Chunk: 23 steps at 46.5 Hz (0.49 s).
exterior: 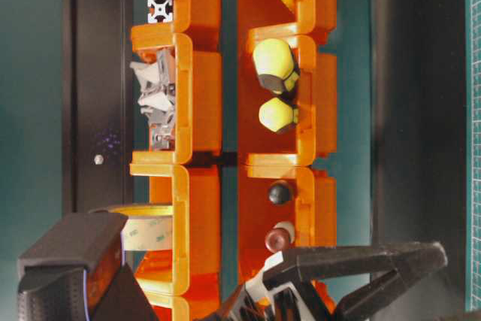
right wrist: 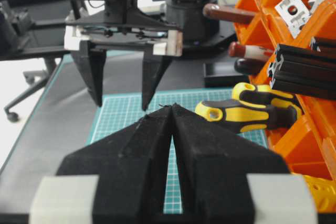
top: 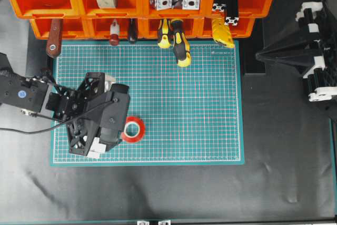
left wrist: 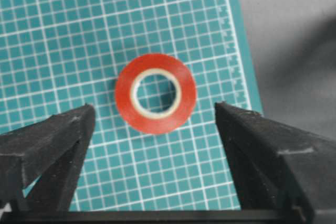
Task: Pick vinyl tape from container rack with left arm.
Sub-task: 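Lower the tape onto the mat and open the left gripper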
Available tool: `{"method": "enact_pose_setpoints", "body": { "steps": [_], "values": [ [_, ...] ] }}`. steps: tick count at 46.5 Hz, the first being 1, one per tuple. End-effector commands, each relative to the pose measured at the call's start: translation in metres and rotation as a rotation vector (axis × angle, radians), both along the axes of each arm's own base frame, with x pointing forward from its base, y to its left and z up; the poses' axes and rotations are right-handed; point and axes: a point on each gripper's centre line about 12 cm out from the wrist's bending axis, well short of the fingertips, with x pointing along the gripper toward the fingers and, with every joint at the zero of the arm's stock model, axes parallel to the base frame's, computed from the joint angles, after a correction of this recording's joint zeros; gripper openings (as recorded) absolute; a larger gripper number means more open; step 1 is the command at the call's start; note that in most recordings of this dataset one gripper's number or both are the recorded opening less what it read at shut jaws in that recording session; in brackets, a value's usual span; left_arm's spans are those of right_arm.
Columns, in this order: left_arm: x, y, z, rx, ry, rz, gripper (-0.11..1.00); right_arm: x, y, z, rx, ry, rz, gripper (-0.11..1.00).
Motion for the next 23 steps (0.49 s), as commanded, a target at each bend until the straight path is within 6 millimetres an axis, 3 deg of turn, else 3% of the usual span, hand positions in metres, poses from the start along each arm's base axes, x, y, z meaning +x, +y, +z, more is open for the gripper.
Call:
{"method": "enact_pose_setpoints", "body": {
  "steps": [1,13,23],
  "values": [
    [0.006,0.000,0.016,-0.016,-0.051,0.004,0.86,0.002,0.000,0.011,0.005,-0.038,-0.001,0.01],
    [-0.005,0.003,0.042,-0.034,-0.120,0.008,0.85,0.002,0.000,0.011,0.005,-0.038,-0.001,0.01],
    [-0.039,0.011,0.088,-0.066,-0.251,0.003,0.85,0.001,0.000,0.013,0.005,-0.041,-0.001,0.01]
  ]
}}
